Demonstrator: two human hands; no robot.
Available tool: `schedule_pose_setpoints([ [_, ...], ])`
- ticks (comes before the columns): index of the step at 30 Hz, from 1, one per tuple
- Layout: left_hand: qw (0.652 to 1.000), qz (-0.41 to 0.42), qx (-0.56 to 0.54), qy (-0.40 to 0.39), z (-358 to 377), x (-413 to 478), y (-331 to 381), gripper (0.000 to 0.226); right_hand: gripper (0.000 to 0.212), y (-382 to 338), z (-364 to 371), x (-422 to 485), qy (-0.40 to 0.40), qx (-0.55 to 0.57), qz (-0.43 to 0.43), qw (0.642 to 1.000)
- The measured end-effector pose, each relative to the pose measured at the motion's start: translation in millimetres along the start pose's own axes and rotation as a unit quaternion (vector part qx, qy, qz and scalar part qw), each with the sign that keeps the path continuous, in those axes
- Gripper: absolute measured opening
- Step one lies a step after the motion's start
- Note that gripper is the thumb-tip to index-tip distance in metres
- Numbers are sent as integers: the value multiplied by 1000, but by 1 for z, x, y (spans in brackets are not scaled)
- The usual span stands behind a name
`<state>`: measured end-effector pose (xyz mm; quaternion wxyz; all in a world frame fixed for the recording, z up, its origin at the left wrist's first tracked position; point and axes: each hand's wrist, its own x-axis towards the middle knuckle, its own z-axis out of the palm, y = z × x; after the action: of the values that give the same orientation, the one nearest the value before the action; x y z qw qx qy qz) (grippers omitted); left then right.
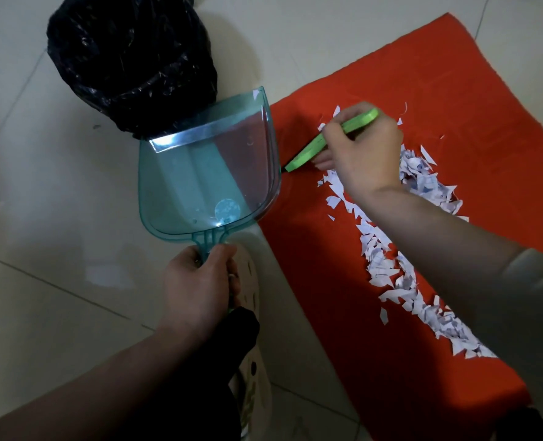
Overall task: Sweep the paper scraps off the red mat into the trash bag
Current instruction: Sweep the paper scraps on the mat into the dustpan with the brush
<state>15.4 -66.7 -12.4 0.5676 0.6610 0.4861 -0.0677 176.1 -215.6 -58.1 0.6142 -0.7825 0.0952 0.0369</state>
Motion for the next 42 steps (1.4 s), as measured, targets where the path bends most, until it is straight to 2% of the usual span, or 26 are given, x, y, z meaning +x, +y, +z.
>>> schedule_pose_setpoints([
  [3, 1000, 0, 3, 1, 2, -2, -1, 21, 11, 1, 1, -1, -22, -19, -35, 999],
  [8, 1000, 1, 9, -5, 7, -4, -1, 23, 6, 3, 5, 9, -34, -33, -58, 997],
  [11, 999, 5, 29, -16, 8, -3, -2, 21, 16, 5, -7, 13, -35, -85, -37, 995],
  [15, 998, 13, 47, -32, 9, -5, -2, 21, 13, 7, -30, 10, 2, -122, -29, 992],
  [20, 999, 8, 42, -33, 11, -5, -2, 18, 18, 3, -38, 9, 40, -97, -59, 993],
  [25, 998, 9, 50, -48, 11, -4, -4, 19, 29, 5, -30, 26, 18, -121, -60, 991],
  [31, 997, 13, 57, -52, 13, -4, -5, 19, 22, 12, -40, 37, 5, -140, -13, 990],
  [33, 997, 15, 57, -50, 13, -3, -6, 20, 21, 11, -46, 35, 25, -153, -22, 988],
  [37, 996, 22, 67, -49, 11, -3, -6, 21, 20, 7, -51, 31, 87, -99, -43, 990],
  [40, 997, 22, 61, -48, 11, -3, -7, 20, 8, 8, -46, 30, 76, -35, -28, 996],
  [42, 997, 22, 58, -47, 12, -3, -7, 20, 11, 8, -41, 33, 62, -20, -22, 998],
])
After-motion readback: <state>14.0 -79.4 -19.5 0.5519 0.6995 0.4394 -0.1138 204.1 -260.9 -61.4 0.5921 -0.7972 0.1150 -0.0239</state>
